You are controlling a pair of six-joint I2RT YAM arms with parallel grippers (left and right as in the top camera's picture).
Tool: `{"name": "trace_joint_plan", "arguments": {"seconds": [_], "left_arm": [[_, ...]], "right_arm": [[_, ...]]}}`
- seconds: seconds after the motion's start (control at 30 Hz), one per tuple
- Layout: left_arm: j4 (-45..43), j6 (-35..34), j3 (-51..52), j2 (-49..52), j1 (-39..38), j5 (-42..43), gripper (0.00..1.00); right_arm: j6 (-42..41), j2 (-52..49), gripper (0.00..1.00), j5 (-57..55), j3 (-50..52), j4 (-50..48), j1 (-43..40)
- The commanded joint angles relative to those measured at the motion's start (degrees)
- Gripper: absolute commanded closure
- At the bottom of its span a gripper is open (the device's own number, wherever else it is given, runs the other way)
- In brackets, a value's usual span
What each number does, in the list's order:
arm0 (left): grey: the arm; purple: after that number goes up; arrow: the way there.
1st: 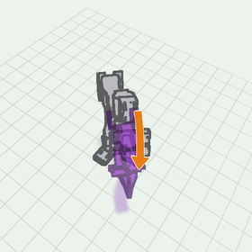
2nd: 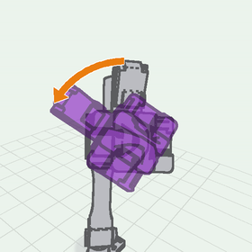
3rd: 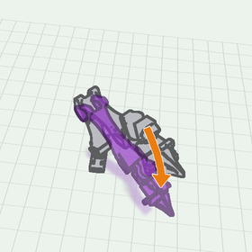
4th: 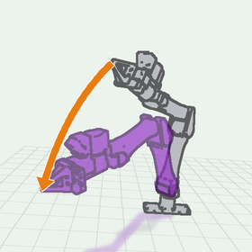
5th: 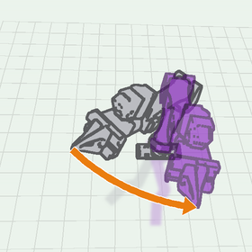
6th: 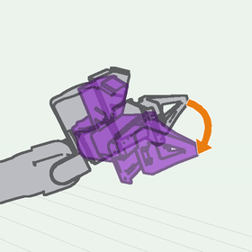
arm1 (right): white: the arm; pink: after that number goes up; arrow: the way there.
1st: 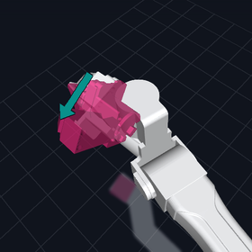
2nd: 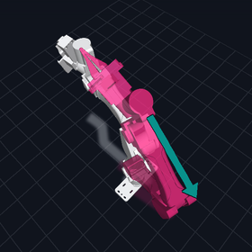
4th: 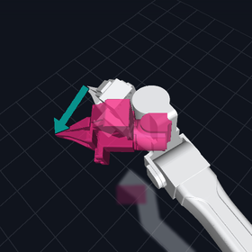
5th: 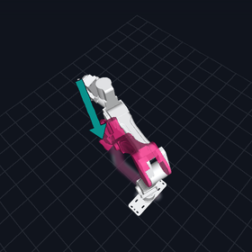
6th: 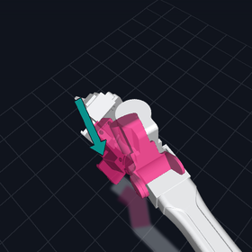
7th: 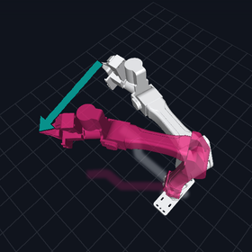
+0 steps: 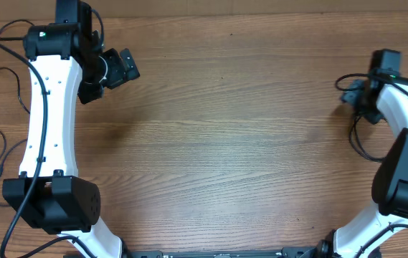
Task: Untangle cables
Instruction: 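Move the right gripper to table center and drop the cable loop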
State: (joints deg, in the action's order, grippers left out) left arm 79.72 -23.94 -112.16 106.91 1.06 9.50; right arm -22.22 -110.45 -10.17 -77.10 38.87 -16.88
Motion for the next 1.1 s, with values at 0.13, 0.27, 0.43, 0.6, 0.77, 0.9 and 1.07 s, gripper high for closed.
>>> {"name": "trace_joint_plan", "arguments": {"seconds": [0.13,0.27,0.43,0.6,0.77,0.9,1.07], "left_arm": [[0.35,-0.33,-0.48,0.13,-2.97,0.9,0.01],[0.44,-2.05,-0.48,0.13,-4.44,0.9,0.0],[0.33,-2.01,-0.48,0.13,-6.34,0.59,0.0],[-0.7,-1.99,-0.48,0.17,-6.99,0.42,0.01],[-1.49,-2.01,-0.48,0.44,-6.99,-2.82,0.0],[-2.67,-2.05,-0.48,0.59,-6.97,-4.17,0.01],[-3.54,-2.03,-0.48,0.61,-6.97,-4.17,0.0]], "right_arm": [[-2.21,-2.71,0.33,-3.28,1.31,-4.66,-1.62],[-3.1,-5.27,0.44,-1.92,1.31,-4.39,-1.62],[-3.5,-6.21,0.77,8.96,1.29,-3.61,-1.51],[-3.48,-5.16,0.96,27.63,1.27,-2.86,0.09],[-3.23,-4.92,0.96,40.22,1.29,1.4,8.33],[-2.84,-3.63,0.96,45.99,0.98,1.68,17.31],[-2.84,-0.55,0.96,46.23,-1.84,3.15,27.3]]}}
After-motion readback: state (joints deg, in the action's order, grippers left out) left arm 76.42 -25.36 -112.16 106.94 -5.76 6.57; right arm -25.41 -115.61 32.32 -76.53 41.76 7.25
